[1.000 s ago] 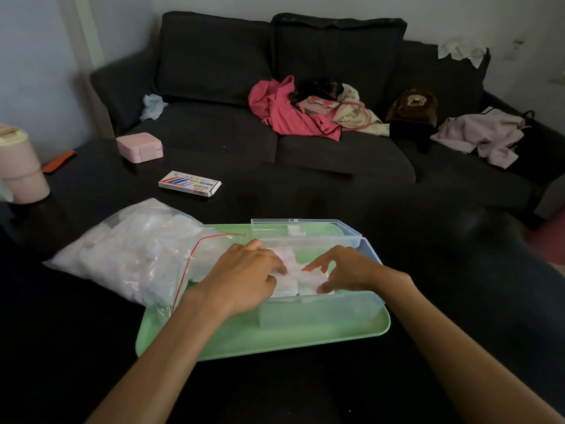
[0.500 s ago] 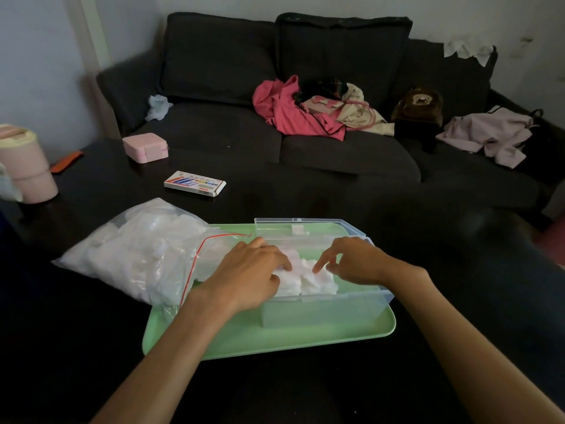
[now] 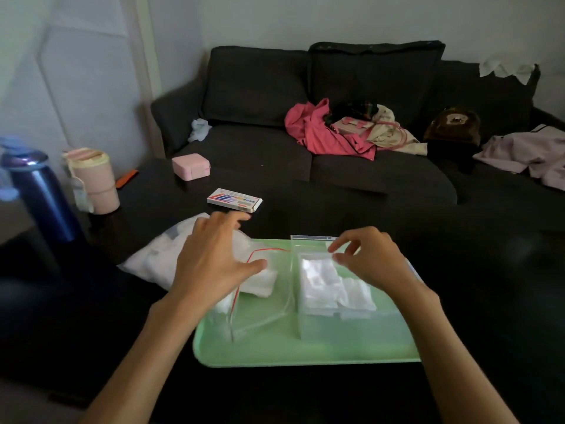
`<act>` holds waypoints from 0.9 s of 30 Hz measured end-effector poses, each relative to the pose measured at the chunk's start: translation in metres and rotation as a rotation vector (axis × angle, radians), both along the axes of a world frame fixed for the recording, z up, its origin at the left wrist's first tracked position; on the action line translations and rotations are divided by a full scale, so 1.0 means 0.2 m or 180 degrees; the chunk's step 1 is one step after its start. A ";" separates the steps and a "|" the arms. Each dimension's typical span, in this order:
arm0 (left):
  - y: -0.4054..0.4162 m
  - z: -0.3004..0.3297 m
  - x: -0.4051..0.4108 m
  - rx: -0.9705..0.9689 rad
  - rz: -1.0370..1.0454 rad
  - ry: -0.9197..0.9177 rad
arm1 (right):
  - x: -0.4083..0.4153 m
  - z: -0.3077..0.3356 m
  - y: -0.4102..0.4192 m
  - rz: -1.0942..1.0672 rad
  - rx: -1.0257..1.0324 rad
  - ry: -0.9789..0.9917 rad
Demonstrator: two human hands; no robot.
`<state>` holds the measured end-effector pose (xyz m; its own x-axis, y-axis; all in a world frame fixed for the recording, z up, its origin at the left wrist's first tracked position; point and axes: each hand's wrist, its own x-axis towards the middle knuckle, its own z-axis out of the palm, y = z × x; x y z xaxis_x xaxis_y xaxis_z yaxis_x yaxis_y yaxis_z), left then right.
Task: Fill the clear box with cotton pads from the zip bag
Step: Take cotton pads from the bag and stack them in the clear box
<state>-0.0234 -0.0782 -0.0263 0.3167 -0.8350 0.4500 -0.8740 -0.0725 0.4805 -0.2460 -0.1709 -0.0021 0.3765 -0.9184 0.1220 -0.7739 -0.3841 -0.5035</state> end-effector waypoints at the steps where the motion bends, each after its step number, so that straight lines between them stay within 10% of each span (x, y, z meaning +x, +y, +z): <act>1: 0.00 -0.02 0.03 0.0335 0.0063 0.0010 | 0.06 0.02 0.04 0.0113 0.0028 -0.0126; 14: 0.00 -0.18 0.22 0.0742 0.0657 0.0704 | 0.47 -0.23 0.21 0.0460 -0.1013 0.1098; 27: 0.02 -0.14 0.22 0.0973 0.0387 0.1170 | 0.49 -0.26 0.18 0.1099 -0.0877 0.0495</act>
